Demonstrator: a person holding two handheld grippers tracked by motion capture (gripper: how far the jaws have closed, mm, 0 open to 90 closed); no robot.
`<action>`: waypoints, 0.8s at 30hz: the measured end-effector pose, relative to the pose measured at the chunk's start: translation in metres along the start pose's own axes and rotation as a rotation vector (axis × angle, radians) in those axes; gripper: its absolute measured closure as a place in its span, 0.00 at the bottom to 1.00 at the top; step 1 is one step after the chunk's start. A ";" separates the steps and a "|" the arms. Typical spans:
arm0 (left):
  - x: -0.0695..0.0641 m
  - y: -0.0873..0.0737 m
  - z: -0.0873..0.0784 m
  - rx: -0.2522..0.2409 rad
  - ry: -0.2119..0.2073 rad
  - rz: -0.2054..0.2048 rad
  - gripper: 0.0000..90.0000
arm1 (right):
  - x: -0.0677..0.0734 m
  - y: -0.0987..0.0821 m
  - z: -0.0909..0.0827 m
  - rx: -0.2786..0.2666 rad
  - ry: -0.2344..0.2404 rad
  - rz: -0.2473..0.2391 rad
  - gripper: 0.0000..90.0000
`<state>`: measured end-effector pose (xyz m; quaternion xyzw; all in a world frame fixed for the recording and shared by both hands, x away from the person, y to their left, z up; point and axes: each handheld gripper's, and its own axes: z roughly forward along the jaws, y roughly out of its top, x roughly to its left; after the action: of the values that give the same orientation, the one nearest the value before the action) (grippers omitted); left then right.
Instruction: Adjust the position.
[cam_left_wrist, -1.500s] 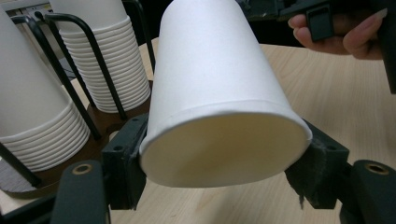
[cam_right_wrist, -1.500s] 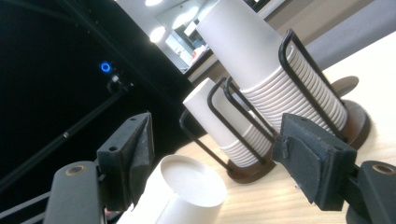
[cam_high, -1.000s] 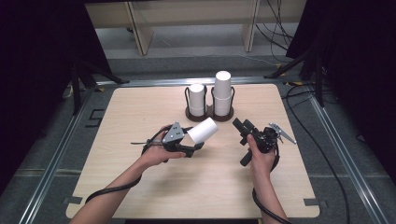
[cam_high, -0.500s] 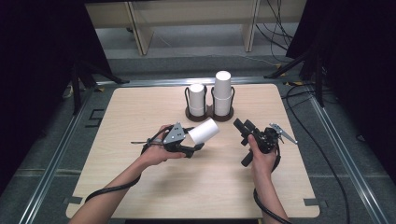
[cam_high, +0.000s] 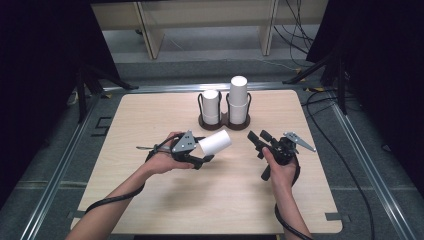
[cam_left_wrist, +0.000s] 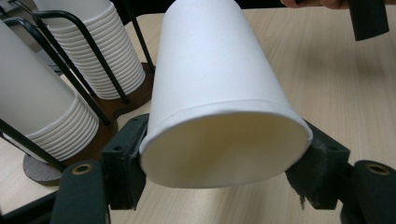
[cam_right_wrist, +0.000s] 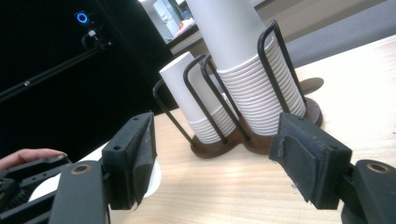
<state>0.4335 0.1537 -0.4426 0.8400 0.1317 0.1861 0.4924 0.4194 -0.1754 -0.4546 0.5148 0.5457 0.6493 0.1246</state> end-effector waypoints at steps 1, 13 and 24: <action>0.001 0.000 -0.001 0.009 -0.012 0.000 0.33 | 0.001 0.000 0.000 0.003 -0.004 0.006 0.33; 0.006 0.004 -0.008 0.078 -0.037 0.052 0.33 | -0.008 0.001 -0.005 0.061 -0.021 -0.091 0.34; 0.008 0.006 -0.011 0.115 -0.061 0.073 0.33 | -0.014 0.000 -0.011 0.131 -0.031 -0.213 0.33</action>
<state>0.4364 0.1629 -0.4310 0.8765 0.0963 0.1705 0.4398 0.4169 -0.1920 -0.4602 0.4710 0.6366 0.5873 0.1674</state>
